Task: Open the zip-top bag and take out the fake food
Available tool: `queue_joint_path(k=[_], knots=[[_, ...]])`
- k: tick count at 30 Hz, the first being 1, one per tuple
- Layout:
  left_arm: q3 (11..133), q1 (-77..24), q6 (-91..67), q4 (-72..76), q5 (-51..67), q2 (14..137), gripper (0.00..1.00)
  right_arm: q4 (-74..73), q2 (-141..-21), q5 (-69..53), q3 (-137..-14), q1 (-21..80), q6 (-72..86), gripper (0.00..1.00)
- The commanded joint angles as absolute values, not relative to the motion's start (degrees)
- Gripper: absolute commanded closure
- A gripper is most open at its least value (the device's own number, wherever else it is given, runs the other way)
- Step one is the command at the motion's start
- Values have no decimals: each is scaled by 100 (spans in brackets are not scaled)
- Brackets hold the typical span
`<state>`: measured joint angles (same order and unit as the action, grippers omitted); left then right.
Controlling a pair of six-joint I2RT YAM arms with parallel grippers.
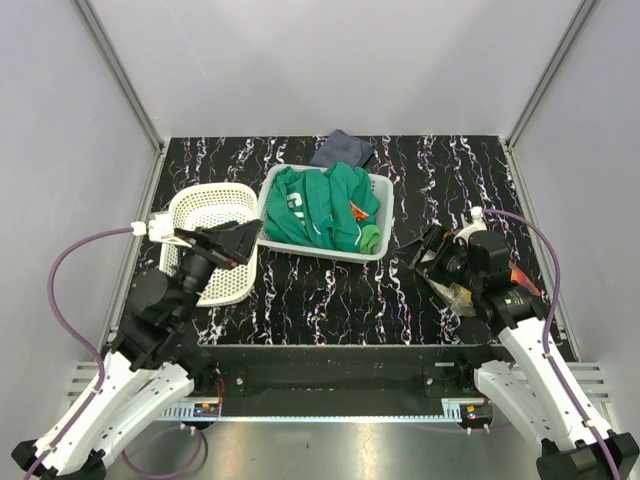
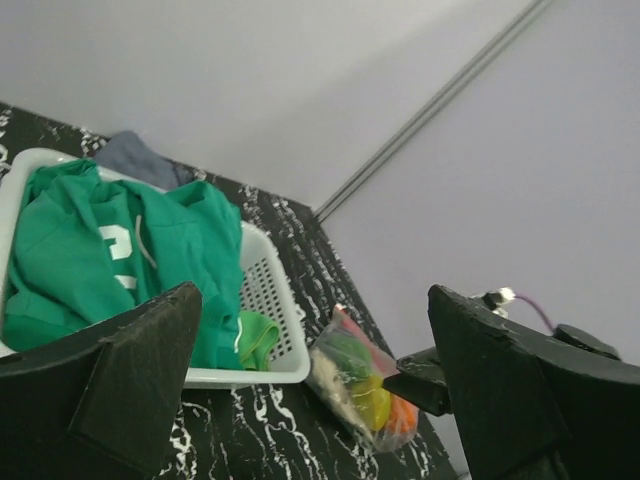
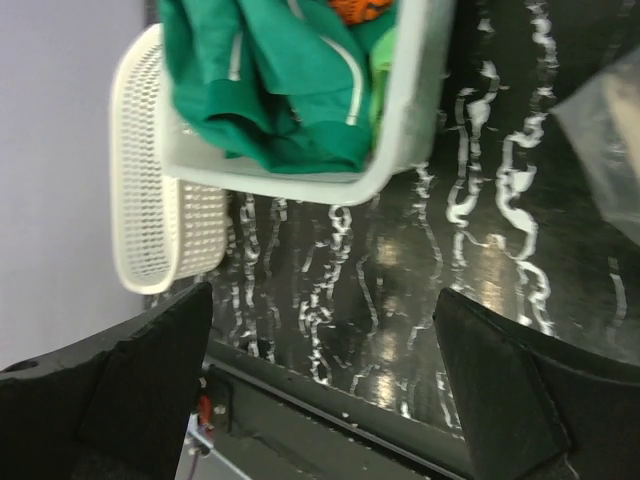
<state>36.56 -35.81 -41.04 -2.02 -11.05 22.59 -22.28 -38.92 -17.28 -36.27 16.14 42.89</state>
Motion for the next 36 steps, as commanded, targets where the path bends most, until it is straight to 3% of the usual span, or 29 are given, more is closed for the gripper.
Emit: queue_joint_path(k=[1, 7, 11, 16, 19, 24, 31, 36], knots=[[3692, -3595, -3833, 391, -1302, 2758, 1, -3295, -4033, -906, -4174, 1644, 3552, 0], [3945, -3595, -3323, 458, -723, 3541, 1, -3972, -4070, -467, -4421, 1644, 3409, 0], [4587, -3595, -3094, -473, -125, 4332, 1, -4096, -4166, -28, -4482, 1644, 3832, 0], [4605, -3595, -3146, -588, 614, 4535, 1, -4314, -4735, 1483, -4719, 1617, 4358, 0], [4798, -3595, -3190, -991, 738, 4579, 1, -4772, -5245, 1880, -5255, 1214, 4491, 0], [4843, -3595, -3322, -1134, 1370, 4667, 5, -4975, -5335, 1424, -5713, -515, 4579, 0], [4825, -3595, -3173, -1195, 2056, 4711, 7, -4922, -5975, 1099, -5485, -2291, 4412, 0], [4869, -3595, -3007, -1257, 2302, 4833, 7, -4168, -6240, 853, -4949, -3022, 4351, 0]])
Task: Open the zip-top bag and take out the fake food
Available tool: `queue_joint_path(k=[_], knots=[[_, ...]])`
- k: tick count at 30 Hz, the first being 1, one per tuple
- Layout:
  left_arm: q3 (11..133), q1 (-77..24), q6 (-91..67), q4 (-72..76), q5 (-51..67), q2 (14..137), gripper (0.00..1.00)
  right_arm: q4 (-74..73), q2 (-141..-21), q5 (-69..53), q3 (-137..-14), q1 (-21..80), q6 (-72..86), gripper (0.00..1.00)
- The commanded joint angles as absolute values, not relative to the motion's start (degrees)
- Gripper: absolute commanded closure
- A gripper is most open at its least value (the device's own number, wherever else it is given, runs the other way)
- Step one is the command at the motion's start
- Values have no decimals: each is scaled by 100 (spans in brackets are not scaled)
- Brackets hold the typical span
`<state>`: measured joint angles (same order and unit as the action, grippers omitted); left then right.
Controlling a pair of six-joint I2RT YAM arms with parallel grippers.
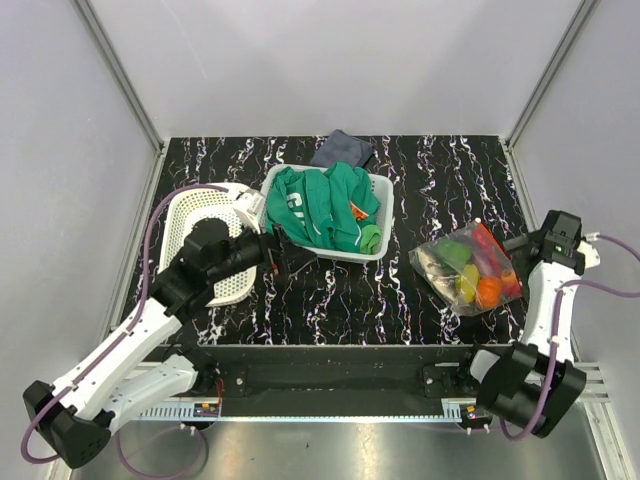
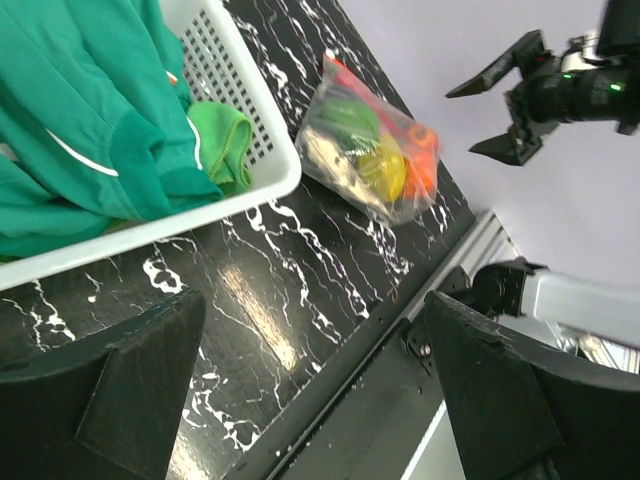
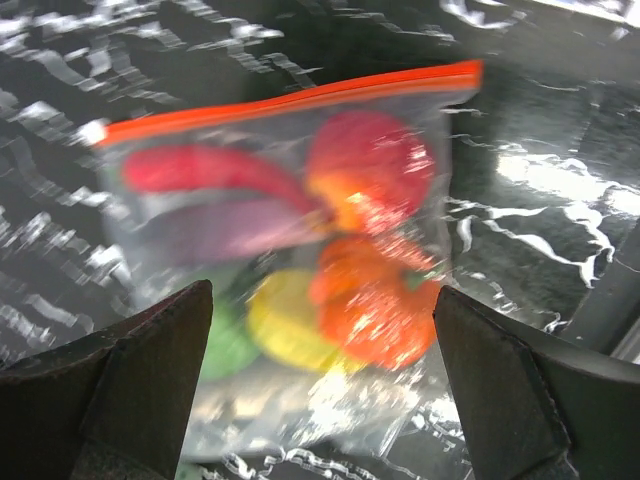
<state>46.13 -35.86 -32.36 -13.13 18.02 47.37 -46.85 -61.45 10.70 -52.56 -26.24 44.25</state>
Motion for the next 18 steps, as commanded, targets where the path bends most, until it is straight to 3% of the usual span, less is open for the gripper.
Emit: queue_joint_path(k=[1, 6, 12, 18], knots=[[4869, -3603, -2980, -1274, 2338, 4843, 7, -4018, -6301, 800, -4713, -3224, 4342, 0], [4843, -3604, -2953, -1274, 2496, 4957, 8, -2831, -6888, 53, -4061, -4218, 4325, 0], [4957, -3612, -2848, -1266, 2672, 5150, 8, -1927, -7715, -736, -4061, -4351, 3833, 0], [5098, -3612, -2874, -1266, 2681, 5545, 9, -906, -7577, -1652, -3683, -4342, 3420, 0]])
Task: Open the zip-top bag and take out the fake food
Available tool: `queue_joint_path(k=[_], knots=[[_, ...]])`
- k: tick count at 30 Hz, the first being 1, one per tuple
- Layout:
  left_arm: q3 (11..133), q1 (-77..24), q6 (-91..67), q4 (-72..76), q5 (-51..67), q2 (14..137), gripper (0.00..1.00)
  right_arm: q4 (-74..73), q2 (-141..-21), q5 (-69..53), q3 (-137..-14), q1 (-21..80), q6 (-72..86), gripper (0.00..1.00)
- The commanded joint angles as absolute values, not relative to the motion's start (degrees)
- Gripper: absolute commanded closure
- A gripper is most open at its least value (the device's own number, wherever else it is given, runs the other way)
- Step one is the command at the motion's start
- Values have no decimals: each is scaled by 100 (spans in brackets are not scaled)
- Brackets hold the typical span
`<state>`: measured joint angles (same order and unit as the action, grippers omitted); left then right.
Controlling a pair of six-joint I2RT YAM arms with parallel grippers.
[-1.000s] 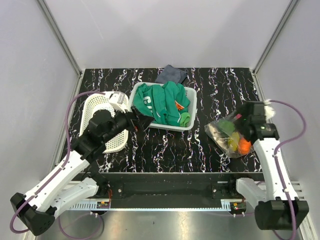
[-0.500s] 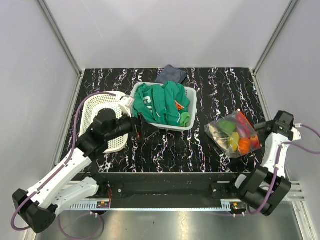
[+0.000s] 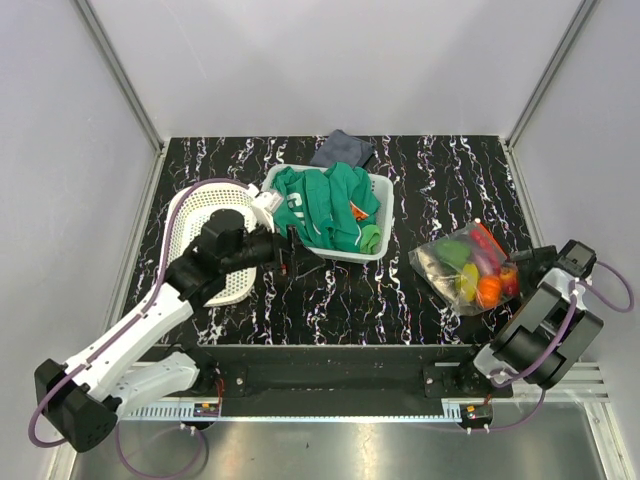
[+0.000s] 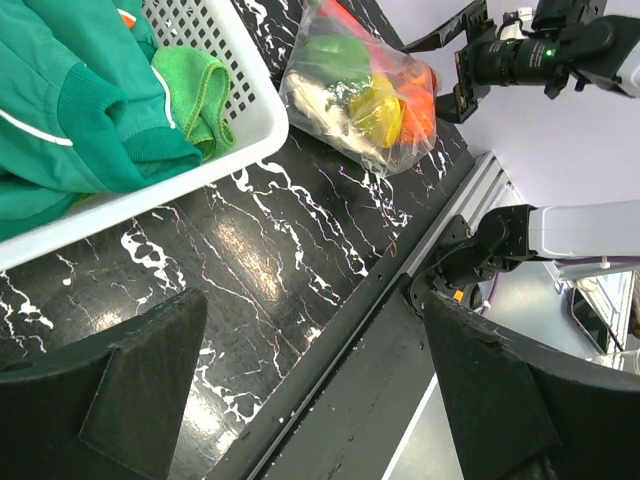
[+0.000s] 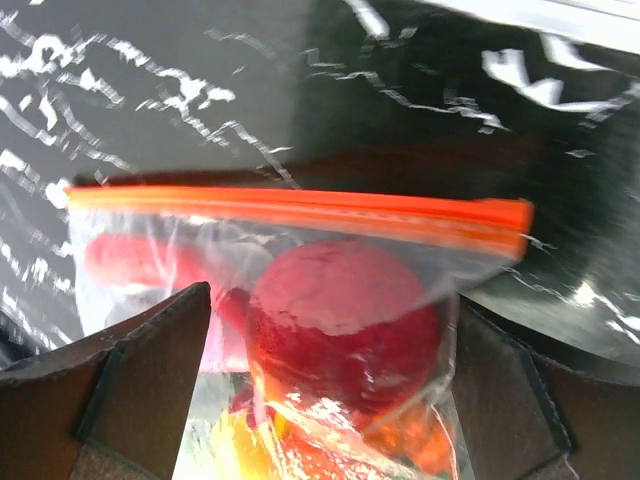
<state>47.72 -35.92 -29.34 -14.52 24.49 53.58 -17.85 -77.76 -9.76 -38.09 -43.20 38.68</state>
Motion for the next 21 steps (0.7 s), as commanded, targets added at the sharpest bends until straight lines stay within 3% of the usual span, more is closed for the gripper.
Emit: queue_joint_path(k=[1, 7, 11, 15, 16, 21], knots=[[5115, -3612, -2891, -1248, 2681, 5581, 10, -844, -7550, -1748, -3665, -4342, 3349, 1], [5247, -3630, -2892, -1160, 2646, 6002, 12, -63, -7427, -2846, -3533, -4185, 3208, 21], [5501, -3647, -2944, -1151, 2724, 6249, 14, -53, -7646, -2962, -3709, -3711, 3007, 33], [5730, -3674, -2971, -1143, 2672, 6442, 16, -61, -7717, -3102, -3788, -3446, 2936, 59], [5774, -3683, -2997, -1125, 2672, 6521, 16, -53, -7691, -3146, -3788, -3411, 2936, 73], [6046, -3735, -3252, -765, 2803, 6890, 17, -61, -7182, -3506, -3814, -3314, 3032, 91]])
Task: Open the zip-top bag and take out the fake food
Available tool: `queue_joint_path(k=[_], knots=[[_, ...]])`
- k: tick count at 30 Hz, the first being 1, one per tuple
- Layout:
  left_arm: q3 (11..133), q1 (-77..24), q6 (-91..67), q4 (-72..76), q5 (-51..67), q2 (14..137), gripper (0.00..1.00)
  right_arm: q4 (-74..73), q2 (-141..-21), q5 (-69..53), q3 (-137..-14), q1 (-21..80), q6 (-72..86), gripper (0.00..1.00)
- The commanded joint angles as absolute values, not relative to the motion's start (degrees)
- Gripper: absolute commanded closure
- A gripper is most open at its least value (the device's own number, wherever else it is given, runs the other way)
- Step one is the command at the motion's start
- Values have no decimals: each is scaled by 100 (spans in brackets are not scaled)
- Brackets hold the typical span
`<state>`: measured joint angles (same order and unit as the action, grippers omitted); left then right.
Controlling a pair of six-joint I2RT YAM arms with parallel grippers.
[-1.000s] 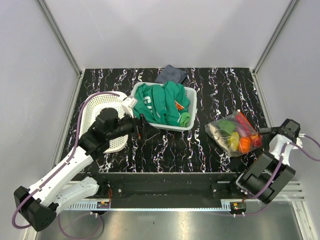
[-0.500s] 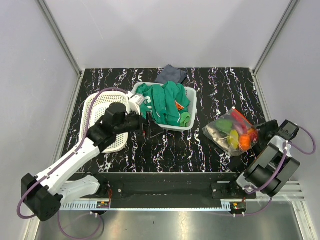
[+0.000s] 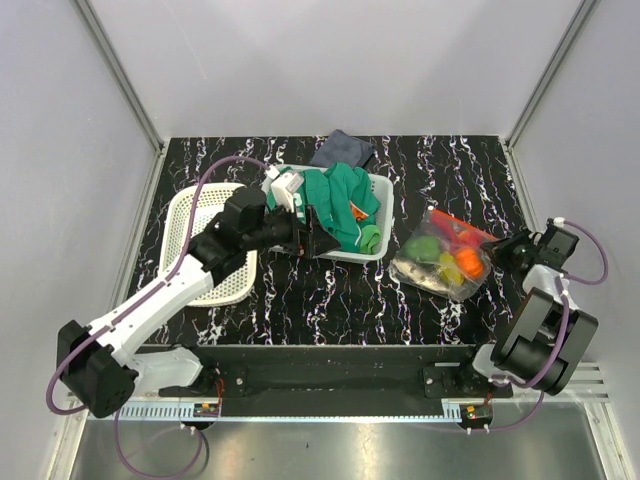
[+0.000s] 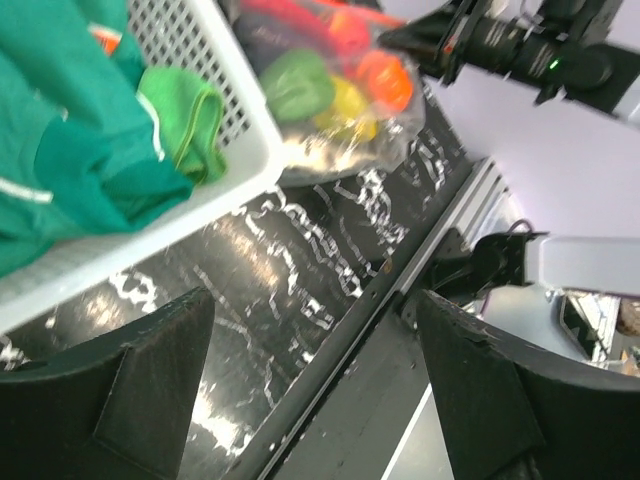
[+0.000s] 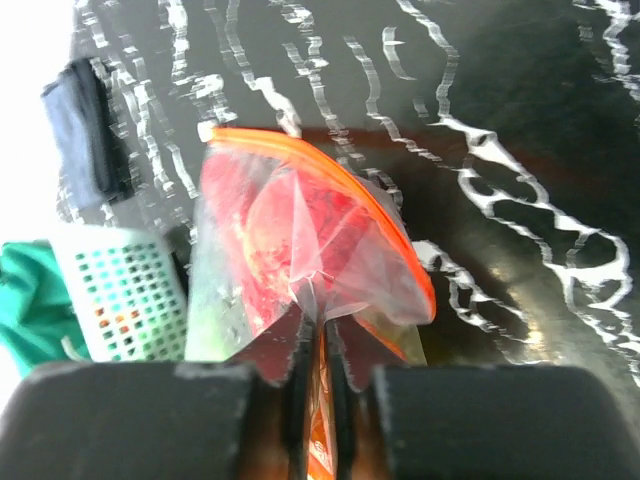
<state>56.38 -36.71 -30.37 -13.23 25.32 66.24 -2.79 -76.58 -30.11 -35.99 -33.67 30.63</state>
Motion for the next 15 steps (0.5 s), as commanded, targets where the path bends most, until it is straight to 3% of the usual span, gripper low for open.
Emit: queue_joint_path(k=[1, 6, 15], knots=[[6169, -3744, -3295, -704, 2839, 6969, 17, -53, -7085, -3585, -3832, -3305, 3076, 93], [6512, -3832, -3647, -36, 3014, 7636, 17, -70, -6601, -4103, -4051, -3287, 3243, 100], [7277, -3867, -4184, 659, 3235, 8727, 18, 552, -6179, -5105, -4359, -3103, 3410, 100]])
